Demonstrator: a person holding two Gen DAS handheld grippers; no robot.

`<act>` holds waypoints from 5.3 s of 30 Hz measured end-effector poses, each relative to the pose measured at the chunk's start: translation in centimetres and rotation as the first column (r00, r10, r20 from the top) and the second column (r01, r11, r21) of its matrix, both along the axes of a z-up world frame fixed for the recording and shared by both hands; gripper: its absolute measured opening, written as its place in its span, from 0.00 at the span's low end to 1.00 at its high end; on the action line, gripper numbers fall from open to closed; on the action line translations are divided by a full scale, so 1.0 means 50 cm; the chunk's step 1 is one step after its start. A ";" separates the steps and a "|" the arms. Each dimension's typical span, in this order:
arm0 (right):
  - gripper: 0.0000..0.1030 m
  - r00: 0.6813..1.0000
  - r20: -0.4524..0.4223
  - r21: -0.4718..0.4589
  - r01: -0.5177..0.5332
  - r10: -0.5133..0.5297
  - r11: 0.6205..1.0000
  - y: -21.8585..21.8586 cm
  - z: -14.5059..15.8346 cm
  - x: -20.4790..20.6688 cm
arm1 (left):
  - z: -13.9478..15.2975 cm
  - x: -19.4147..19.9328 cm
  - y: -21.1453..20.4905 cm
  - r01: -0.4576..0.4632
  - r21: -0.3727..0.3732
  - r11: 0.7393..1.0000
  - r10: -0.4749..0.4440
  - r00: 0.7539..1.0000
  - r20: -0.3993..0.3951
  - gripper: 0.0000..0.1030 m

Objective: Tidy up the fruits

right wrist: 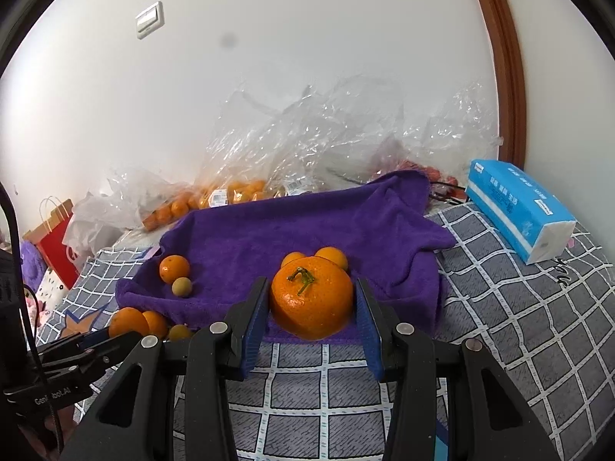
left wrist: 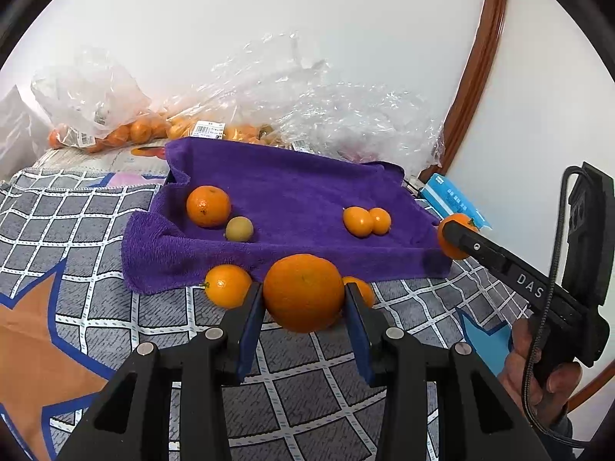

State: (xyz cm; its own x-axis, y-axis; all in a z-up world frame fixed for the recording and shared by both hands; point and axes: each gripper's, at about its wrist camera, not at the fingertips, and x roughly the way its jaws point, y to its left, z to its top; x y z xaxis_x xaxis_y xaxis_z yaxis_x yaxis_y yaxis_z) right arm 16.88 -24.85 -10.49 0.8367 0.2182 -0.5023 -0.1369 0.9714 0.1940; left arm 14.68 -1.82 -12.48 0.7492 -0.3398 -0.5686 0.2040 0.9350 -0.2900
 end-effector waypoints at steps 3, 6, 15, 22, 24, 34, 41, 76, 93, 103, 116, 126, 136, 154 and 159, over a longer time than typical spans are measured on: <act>0.42 1.000 -0.015 0.005 0.017 -0.017 1.000 -0.005 0.001 0.005 | 0.009 -0.007 -0.002 -0.002 0.010 1.000 0.002 1.000 0.022 0.38; 0.42 0.999 -0.041 0.022 0.032 -0.031 0.999 -0.011 0.010 0.011 | 0.021 -0.012 -0.001 -0.024 0.043 0.999 0.023 1.000 0.014 0.38; 0.42 1.000 -0.023 -0.018 0.019 -0.019 1.000 0.017 0.079 0.038 | 0.109 0.011 0.026 -0.051 0.060 0.997 0.049 0.998 0.038 0.38; 0.42 1.000 0.009 -0.026 0.011 -0.011 1.000 0.034 0.097 0.089 | 0.129 0.113 0.046 -0.130 0.053 0.990 0.128 0.991 0.042 0.38; 0.42 1.000 0.008 -0.026 0.015 -0.015 1.000 0.032 0.094 0.108 | 0.125 0.145 0.044 -0.159 0.069 0.985 0.156 0.987 0.045 0.38; 0.42 0.998 -0.036 -0.056 0.050 -0.052 0.997 0.012 0.019 0.138 | 0.038 0.213 0.013 -0.140 0.027 0.990 0.141 0.990 -0.017 0.38; 0.42 0.995 -0.080 -0.024 0.058 -0.060 0.998 -0.010 0.000 0.147 | 0.010 0.209 -0.013 -0.098 0.034 0.995 0.098 0.995 0.011 0.38; 0.43 0.985 -0.161 -0.128 0.036 -0.056 0.991 0.022 -0.046 0.165 | -0.022 0.233 -0.019 -0.047 -0.009 0.999 0.046 0.994 -0.097 0.38; 0.57 0.987 -0.122 -0.092 0.089 -0.100 0.992 0.004 -0.027 0.159 | -0.007 0.222 -0.012 -0.045 -0.035 0.998 0.043 0.998 -0.040 0.50; 0.57 0.986 -0.063 -0.125 0.143 -0.152 0.982 0.005 -0.015 0.144 | 0.000 0.213 -0.007 -0.087 -0.043 0.995 0.087 0.996 -0.008 0.50; 0.58 0.985 -0.016 -0.142 0.167 -0.171 0.976 0.005 -0.007 0.133 | 0.013 0.198 -0.001 -0.177 0.001 0.984 0.176 0.982 0.067 0.50; 0.58 0.985 -0.043 -0.111 0.160 -0.165 0.981 0.006 0.039 0.108 | 0.037 0.202 0.047 -0.215 -0.100 0.971 0.218 0.975 0.027 0.50; 0.59 0.990 -0.104 -0.094 0.086 -0.095 0.992 0.049 0.048 0.035 | 0.110 0.153 0.051 -0.152 -0.076 0.985 0.156 0.986 0.056 0.50; 0.42 0.973 -0.228 -0.086 -0.062 0.041 0.994 0.155 -0.048 -0.014 | -0.032 0.039 0.188 -0.243 0.109 0.964 0.256 0.958 -0.132 0.52; 0.34 0.967 -0.243 -0.107 -0.108 0.079 0.988 0.185 -0.051 0.006 | -0.040 0.044 0.184 -0.240 0.122 0.963 0.257 0.954 -0.156 0.52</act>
State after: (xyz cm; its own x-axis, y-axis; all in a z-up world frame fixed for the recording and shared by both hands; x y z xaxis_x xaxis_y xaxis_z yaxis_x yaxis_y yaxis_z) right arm 17.18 -15.60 -13.05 0.6690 0.2168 -0.7109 -0.1919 0.9745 0.1166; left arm 16.88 7.40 -14.50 0.6924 -0.0897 -0.7160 -0.0823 0.9760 -0.2018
